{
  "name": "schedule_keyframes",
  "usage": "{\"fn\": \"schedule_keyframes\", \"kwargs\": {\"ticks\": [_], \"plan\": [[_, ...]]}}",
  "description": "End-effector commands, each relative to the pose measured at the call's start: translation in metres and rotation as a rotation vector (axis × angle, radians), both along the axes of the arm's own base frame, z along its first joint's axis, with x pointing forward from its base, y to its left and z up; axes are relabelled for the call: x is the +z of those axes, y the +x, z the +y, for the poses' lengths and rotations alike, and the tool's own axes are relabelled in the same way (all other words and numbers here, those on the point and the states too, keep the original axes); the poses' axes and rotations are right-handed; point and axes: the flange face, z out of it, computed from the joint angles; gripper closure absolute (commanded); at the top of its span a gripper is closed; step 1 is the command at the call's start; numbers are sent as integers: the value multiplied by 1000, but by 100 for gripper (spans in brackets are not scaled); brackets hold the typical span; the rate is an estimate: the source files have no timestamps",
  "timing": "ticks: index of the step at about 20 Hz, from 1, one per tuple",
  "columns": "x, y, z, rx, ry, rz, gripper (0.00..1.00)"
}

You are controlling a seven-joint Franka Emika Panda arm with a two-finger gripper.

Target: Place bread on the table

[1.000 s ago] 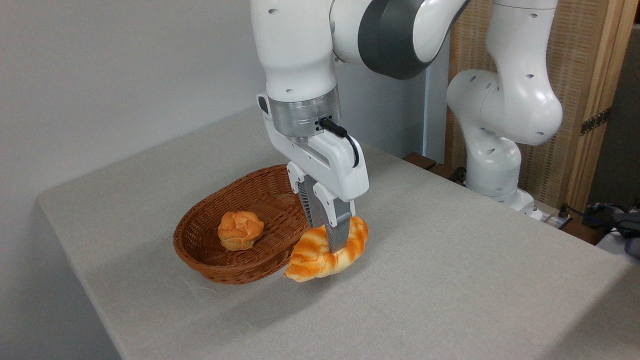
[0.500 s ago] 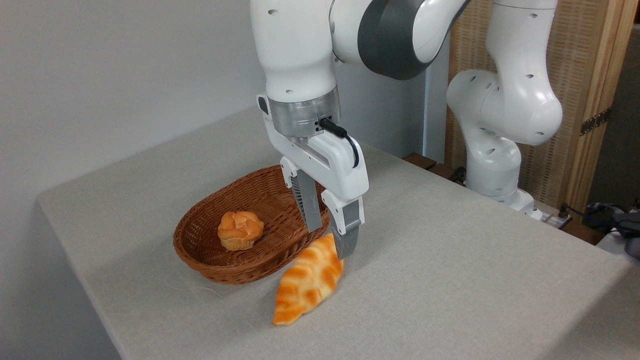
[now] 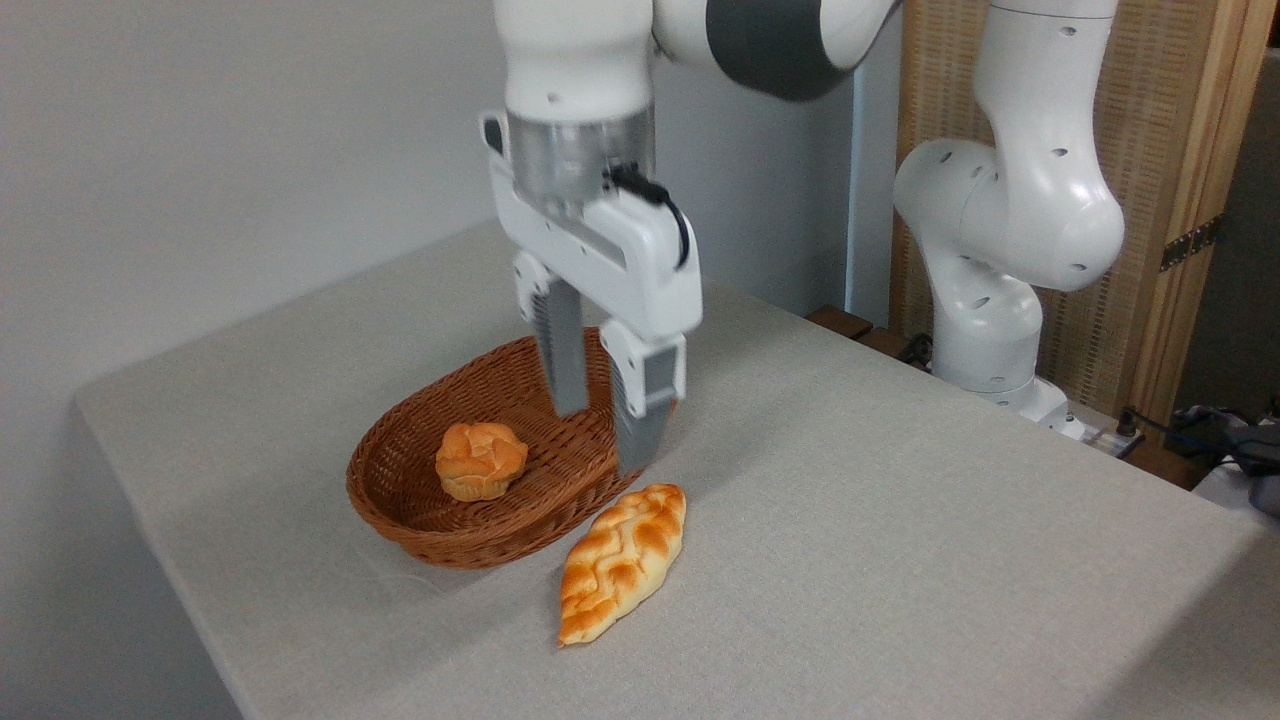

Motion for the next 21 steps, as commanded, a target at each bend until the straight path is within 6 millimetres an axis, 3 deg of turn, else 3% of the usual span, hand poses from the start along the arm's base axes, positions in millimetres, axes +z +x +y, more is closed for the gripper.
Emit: {"fn": "schedule_keyframes", "kwargs": {"ticks": [1,5,9,14,21], "plan": [[22,2,-23,44,-33,-15,0],[43,7,-54,119,-30,-46,0],[39,1,-80,116,-8,0,0],[38,-3,-92,100,21,14,0],[35,-7,-87,106,18,58,0]]}}
